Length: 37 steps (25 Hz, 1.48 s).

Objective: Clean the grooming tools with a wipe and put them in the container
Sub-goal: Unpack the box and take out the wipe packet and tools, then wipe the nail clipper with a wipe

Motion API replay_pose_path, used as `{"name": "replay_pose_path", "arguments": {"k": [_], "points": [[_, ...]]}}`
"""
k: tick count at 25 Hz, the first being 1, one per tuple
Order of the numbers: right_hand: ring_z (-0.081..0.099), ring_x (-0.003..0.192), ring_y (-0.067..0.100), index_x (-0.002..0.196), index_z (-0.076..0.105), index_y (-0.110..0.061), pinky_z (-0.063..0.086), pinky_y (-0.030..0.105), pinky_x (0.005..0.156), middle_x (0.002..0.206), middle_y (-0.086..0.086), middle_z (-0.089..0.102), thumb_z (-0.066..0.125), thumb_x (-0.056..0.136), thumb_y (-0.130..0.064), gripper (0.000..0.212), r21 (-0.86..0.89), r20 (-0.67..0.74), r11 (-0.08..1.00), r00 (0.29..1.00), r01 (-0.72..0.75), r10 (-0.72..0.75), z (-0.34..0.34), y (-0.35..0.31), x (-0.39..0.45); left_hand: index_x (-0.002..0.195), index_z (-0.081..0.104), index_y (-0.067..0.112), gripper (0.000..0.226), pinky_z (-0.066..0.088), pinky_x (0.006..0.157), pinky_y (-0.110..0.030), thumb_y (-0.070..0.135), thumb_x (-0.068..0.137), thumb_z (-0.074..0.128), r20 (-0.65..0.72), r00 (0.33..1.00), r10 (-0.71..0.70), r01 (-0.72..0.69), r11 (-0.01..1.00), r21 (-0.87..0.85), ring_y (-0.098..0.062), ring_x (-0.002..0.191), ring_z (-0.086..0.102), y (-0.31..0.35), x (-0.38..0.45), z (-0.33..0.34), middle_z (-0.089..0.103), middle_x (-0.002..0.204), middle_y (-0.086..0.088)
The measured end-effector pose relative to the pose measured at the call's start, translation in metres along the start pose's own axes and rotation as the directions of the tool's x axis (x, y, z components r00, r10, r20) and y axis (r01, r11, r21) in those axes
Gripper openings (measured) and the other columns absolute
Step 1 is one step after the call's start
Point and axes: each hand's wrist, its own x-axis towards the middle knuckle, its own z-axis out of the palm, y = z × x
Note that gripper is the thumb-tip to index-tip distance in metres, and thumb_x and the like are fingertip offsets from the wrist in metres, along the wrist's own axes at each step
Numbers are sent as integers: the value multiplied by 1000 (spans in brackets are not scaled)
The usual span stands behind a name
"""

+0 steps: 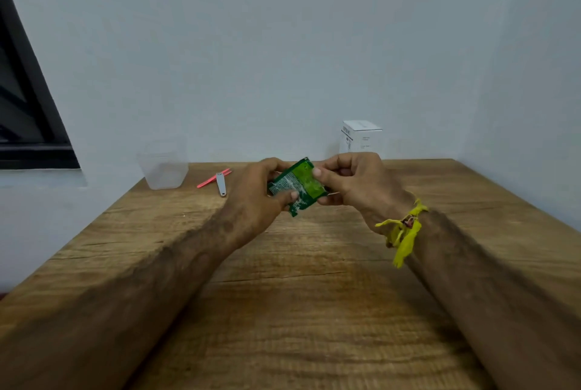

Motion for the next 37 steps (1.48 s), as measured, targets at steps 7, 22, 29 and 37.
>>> {"name": "replay_pose_path", "arguments": {"k": [7, 22, 29, 37], "points": [[73, 70, 22, 90, 70, 2, 59, 28, 55, 87, 19, 73, 70, 88, -5, 8, 91, -143, 996, 990, 1, 12, -2, -2, 0, 111, 68, 9, 32, 64, 74, -36, -2, 83, 77, -40, 999, -32, 31, 999, -39, -18, 92, 73, -9, 1, -5, 74, 102, -8], [69, 86, 30, 92, 68, 2, 61, 36, 77, 98, 24, 68, 69, 85, 5, 7, 307, -140, 952, 988, -15, 61, 22, -22, -17, 98, 65, 8, 31, 59, 52, -22, -6, 75, 80, -247, 872, -421, 286, 851, -441, -16, 66, 76, -12, -29, -70, 73, 95, -16], [70, 70, 25, 93, 69, 0, 62, 30, 62, 95, 20, 69, 68, 83, 11, 15, 167, -162, 986, 986, 3, 24, 75, -33, 7, 121, 61, 3, 47, 60, 56, -25, -4, 79, 80, -426, 735, -527, 390, 843, -370, -18, 71, 73, -50, -19, -112, 73, 99, -17], [67, 69, 24, 83, 73, -4, 60, 40, 78, 80, 17, 72, 79, 74, 4, 13, 75, -357, 991, 925, -108, 128, 70, 22, 20, 132, 48, 10, 61, 47, 87, -32, 9, 81, 80, -501, 757, -420, 613, 723, 318, -30, 123, 53, -77, -12, -127, 56, 133, -15]]}}
